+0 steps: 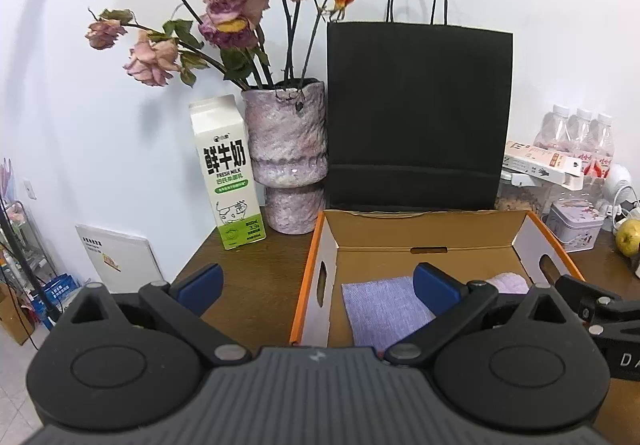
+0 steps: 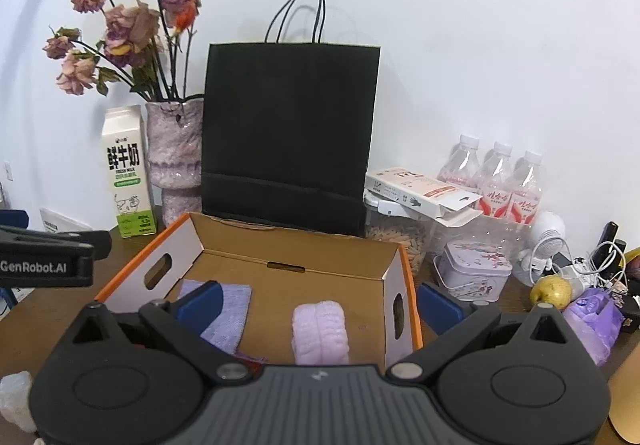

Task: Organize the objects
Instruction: 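Open both tools to drop the pouch and towel into the box, then move both tools back to the table and grasp the red rose with the right tool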

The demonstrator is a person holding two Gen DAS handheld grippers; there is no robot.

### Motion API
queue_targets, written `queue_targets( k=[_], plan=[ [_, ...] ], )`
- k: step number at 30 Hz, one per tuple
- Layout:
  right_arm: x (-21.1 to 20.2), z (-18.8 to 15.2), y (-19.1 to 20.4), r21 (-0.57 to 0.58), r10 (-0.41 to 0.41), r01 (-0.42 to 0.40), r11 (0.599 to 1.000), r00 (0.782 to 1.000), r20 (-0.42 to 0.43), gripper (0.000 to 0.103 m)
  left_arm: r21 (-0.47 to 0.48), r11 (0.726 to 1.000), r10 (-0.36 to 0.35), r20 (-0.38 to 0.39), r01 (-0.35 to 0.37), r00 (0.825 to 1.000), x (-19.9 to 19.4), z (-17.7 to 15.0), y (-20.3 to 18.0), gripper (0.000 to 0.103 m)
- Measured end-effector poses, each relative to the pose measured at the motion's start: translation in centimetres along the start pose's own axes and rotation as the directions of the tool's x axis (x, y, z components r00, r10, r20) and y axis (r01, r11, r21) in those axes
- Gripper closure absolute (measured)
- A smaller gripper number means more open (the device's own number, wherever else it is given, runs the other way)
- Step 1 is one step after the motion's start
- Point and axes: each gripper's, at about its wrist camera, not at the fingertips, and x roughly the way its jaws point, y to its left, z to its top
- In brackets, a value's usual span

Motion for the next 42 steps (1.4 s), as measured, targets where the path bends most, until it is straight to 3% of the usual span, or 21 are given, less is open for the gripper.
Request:
queue_targets(
  k=[19,33,42],
  plan=[
    [-8.7,-2.1,0.8,-0.001,0.003,-0.003,1.0,0.999,0.045,0.0,0.004,1.0,-0.031,0.059,0.03,0.998,-7.9,-3.4,2.1,0.0],
    [-15.4,-8.3,1.6,-0.026,0.062,-0.06,0.998,0.997,0.05,0.0,0.005,0.994,-0.106,0.102,0.106,0.989,-14.3,-9.2,3.7,0.0],
    [-19.2,-11.3,1.4,-0.025,0.093,-0.092,0.995,0.993,0.068,0.0,0.019,0.995,-0.102,0.117,0.1,0.988,-17.0,-12.5,4.7,0.0]
  ],
)
